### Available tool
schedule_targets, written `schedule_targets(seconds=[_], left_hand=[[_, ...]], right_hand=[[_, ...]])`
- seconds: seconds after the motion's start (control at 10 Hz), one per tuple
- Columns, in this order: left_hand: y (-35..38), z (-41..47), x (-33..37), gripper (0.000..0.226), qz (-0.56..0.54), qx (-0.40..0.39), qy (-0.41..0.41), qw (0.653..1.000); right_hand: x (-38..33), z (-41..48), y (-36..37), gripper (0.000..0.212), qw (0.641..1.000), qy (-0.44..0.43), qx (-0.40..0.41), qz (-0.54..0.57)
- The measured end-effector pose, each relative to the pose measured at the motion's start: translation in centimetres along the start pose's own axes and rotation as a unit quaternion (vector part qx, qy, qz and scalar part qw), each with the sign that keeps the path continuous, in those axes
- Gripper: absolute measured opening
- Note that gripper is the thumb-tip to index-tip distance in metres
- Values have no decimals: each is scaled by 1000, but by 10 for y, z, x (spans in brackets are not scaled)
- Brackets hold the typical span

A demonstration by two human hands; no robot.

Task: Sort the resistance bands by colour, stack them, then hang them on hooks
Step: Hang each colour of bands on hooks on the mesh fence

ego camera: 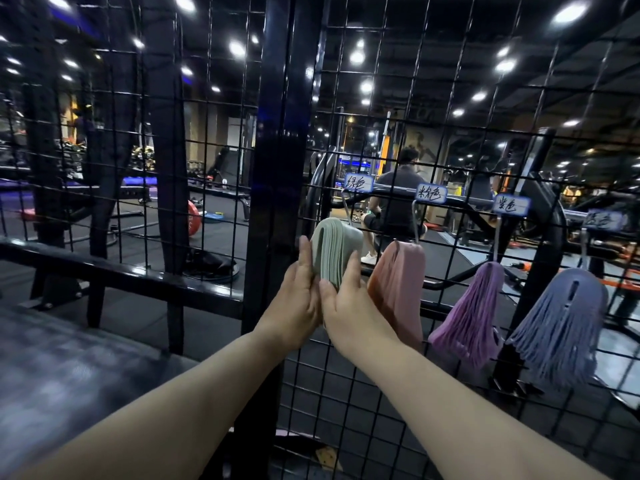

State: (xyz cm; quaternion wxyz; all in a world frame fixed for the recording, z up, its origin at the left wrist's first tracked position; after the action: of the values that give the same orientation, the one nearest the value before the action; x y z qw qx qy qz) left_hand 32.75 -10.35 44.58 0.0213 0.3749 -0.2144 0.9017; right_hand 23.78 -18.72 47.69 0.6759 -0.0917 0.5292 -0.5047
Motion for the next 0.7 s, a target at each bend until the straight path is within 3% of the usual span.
schedule_targets(seconds=[0.2, 0.3, 0.5, 0.6, 0.7], left_hand=[[4, -13, -16, 83, -18, -3, -48, 999], [3, -18, -20, 70, -3, -6, -56, 998], [0, -17, -22, 46, 14, 11, -35, 999], [-3, -19, -20, 65, 27, -10, -43, 999], [0, -25, -13, 73, 45, -23, -37, 998]], right_hand=[[10, -8, 4, 67, 1000, 1, -15, 1], [13, -10, 8, 76, 999, -10, -27, -26], [24, -3, 16, 70, 998, -19, 21, -62], [19, -5, 15, 74, 999, -10, 8, -34], [23, -5, 16, 75, 994, 44, 63, 77]])
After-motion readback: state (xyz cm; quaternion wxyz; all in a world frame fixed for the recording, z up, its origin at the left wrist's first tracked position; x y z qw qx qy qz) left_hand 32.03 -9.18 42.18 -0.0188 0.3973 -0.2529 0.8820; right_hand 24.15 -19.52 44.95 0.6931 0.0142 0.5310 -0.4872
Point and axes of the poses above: each hand's wrist, its own z-axis towards the middle knuckle, its own y-axis out of the palm, x = y × z, the point moved 2 cm from there along z, towards the middle knuckle, and after that the axes turned 7 degrees about x, right-handed, at the moved point
